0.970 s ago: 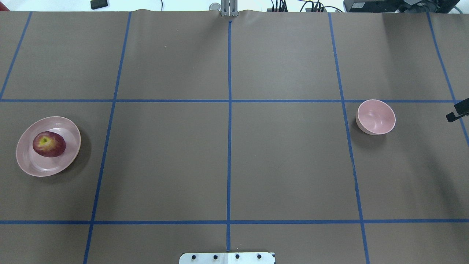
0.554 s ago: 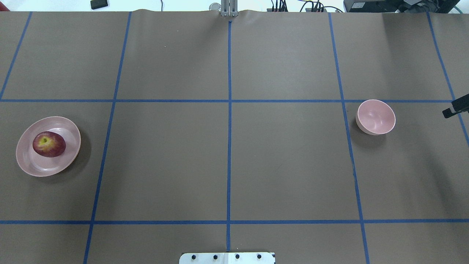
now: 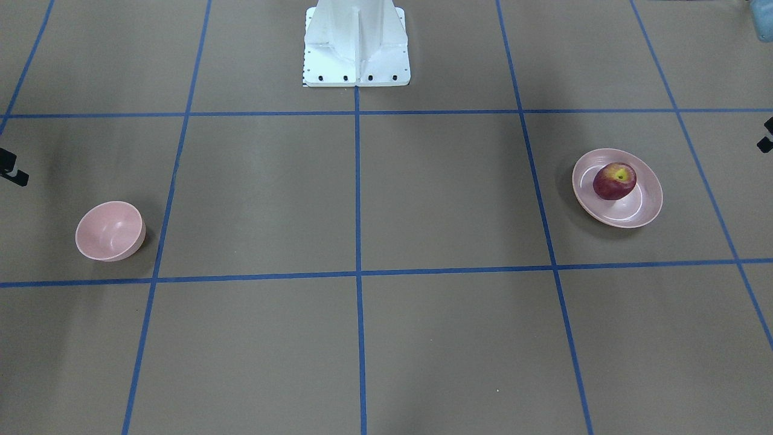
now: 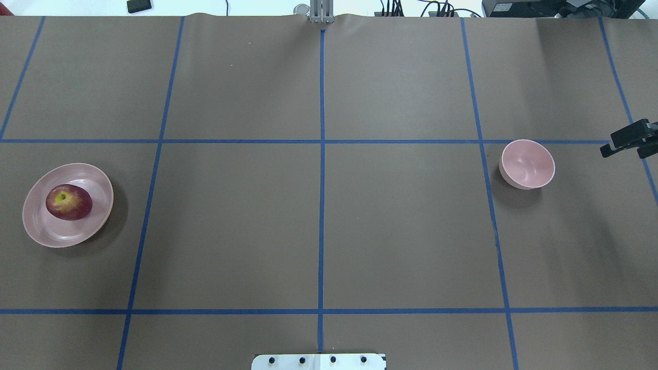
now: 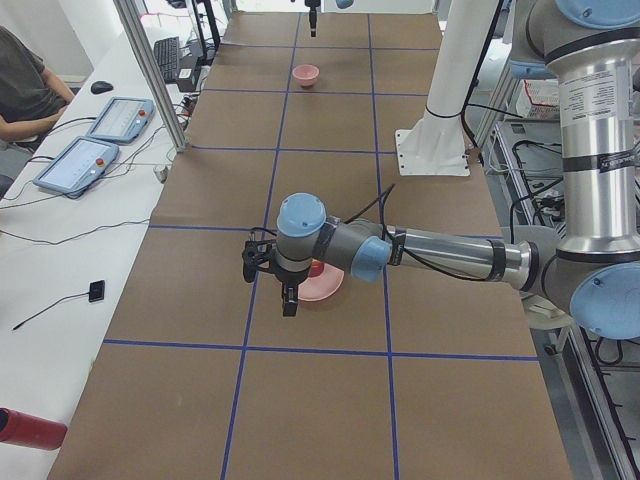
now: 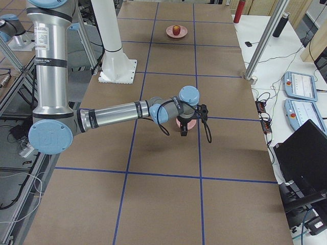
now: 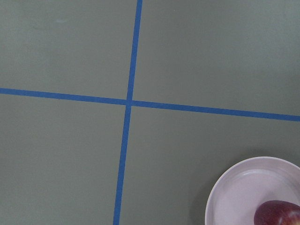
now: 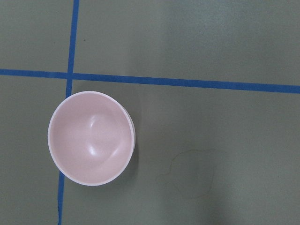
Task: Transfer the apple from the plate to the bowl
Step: 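Grasp the rim of the small pink bowl with the right gripper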
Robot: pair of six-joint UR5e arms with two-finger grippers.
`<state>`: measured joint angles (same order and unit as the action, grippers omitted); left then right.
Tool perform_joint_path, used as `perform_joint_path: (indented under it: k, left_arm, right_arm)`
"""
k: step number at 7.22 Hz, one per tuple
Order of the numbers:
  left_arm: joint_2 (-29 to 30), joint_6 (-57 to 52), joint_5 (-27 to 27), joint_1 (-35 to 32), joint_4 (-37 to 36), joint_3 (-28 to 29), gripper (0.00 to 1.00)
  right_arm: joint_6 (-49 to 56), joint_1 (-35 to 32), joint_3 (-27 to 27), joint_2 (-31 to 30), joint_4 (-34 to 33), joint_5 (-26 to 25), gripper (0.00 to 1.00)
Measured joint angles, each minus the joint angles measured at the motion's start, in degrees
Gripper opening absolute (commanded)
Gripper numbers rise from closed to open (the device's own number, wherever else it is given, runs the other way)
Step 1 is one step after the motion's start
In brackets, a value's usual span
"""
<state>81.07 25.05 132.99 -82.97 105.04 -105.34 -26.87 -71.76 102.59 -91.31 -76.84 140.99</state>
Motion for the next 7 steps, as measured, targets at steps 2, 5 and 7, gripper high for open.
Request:
perform_joint_path:
  k: [2,5,7]
  left_arm:
    - [0.0,0.0,0.0,0.0,0.0,0.0,0.98]
    - [0.0,0.0,-0.1,0.0,0.1,0.0,0.98]
    - [0.0,0.0,-0.1,0.0,0.1,0.1,0.98]
  right_arm:
    - [-0.2,1.6,-0.2,0.4,0.8,-0.6,1.0]
    - [-1.4,5.3,-4.6,2.4,4.7,-4.0,0.94]
    - [-8.3,8.3,-10.8,4.9,13.3,-4.7,0.94]
